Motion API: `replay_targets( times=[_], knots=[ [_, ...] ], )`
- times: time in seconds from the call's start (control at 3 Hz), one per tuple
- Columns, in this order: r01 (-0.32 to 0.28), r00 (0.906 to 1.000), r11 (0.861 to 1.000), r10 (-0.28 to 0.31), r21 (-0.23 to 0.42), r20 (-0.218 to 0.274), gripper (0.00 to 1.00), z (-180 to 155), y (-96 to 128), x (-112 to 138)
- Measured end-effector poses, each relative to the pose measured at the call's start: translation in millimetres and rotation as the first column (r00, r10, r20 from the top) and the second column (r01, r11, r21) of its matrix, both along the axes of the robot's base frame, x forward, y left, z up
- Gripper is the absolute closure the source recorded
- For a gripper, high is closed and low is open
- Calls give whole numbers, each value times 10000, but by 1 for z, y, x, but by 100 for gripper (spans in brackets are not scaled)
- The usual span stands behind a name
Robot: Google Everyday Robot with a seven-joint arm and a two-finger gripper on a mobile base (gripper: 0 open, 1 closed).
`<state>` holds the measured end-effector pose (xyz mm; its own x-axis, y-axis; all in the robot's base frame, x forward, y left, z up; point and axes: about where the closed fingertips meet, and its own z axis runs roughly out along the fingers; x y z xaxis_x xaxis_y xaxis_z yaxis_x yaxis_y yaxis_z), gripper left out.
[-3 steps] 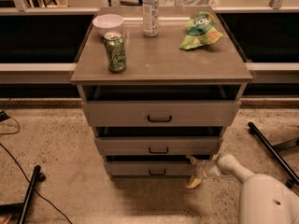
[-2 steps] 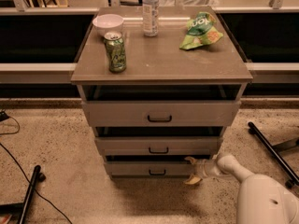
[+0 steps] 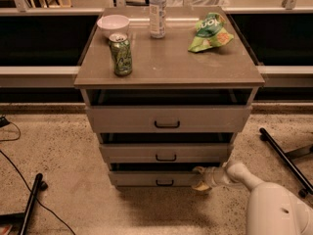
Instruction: Open bottom drawer
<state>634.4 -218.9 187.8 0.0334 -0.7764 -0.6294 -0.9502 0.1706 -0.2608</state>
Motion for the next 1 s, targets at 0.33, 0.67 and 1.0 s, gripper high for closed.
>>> replay_targets(
  times=[0.33,0.67,1.0],
  knots=[
    [-141,9999,9998,140,-114,-68,56,0,3,-5],
    [-515,9984,9978,505,-412,-268,55,6,6,-31],
    [-939,9931,9937,891,-612,-761,55,4,14,-63]
  ],
)
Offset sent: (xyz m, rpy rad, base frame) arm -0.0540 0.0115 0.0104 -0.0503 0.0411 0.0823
